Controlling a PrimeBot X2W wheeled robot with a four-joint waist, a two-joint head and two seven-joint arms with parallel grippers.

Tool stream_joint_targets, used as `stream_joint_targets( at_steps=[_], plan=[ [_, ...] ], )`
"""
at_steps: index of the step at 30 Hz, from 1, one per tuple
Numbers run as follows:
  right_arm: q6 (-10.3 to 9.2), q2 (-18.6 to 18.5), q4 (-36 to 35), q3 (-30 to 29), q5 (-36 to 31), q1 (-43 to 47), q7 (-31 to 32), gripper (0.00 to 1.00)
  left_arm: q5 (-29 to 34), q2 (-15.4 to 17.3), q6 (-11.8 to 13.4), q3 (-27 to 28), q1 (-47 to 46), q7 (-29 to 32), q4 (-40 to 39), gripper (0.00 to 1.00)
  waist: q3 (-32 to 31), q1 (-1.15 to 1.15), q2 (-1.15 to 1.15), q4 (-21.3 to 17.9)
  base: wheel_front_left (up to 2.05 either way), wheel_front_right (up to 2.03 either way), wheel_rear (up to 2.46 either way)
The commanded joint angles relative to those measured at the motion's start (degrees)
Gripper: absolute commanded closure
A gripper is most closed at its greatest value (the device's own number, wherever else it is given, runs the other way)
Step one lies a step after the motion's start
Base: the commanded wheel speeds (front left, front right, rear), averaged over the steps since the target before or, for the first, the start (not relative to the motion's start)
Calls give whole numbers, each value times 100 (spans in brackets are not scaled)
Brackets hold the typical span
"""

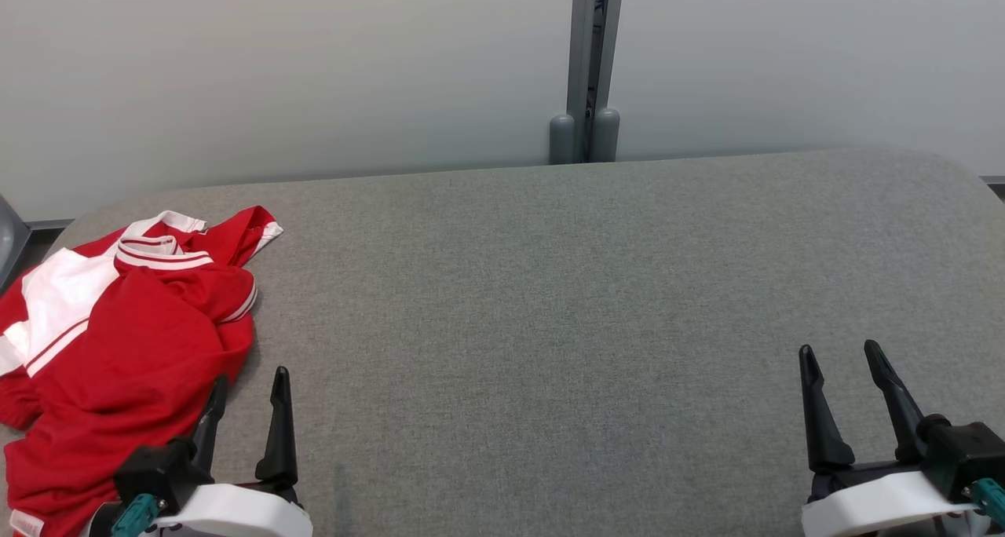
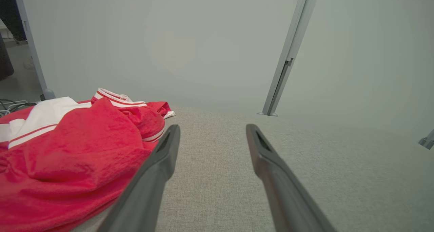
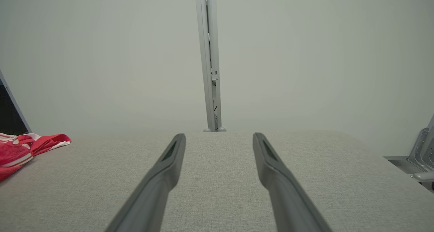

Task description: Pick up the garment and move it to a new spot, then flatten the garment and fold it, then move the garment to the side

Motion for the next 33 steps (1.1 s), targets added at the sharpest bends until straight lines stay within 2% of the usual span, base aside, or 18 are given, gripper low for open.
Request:
stream_joint_targets(
  at_steps=[1,6,16,23,33],
  plan=[
    [12,-24,-55,-29,-123,17,-62,0,109,30,41,23,26,-48,-30,0,-2,0,0,0,0,0,0],
    [12,-18,-70,-78,-287,39,-117,0,217,27,66,65,58,-99,-17,0,-10,0,0,-6,0,0,0],
    [13,-15,-72,-142,-558,86,-235,0,465,26,298,-49,99,-218,-150,0,37,0,0,-36,0,0,0],
    [13,-19,-22,-183,-704,128,-313,0,677,29,310,-34,93,-288,-127,0,57,0,0,-40,0,0,0],
    [13,-19,23,-170,-603,131,-300,0,615,28,280,2,93,-287,-77,0,43,0,0,2,0,0,0]
  ],
)
